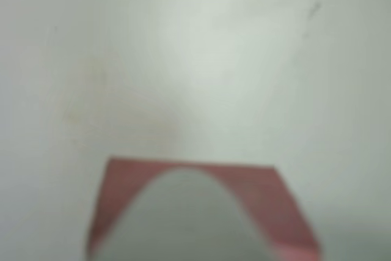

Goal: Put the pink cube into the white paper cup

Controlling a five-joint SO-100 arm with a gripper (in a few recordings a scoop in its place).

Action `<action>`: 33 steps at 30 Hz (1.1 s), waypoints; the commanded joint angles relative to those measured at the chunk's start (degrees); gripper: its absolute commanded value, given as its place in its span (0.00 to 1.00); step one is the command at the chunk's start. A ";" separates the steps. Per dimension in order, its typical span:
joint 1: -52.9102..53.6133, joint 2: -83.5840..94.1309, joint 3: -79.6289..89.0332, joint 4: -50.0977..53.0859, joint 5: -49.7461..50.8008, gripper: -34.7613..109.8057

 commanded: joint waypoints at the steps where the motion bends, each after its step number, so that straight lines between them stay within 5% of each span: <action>1: 0.97 11.78 1.93 0.88 -1.58 0.38; 33: 15.47 24.61 16.61 0.53 -10.63 0.38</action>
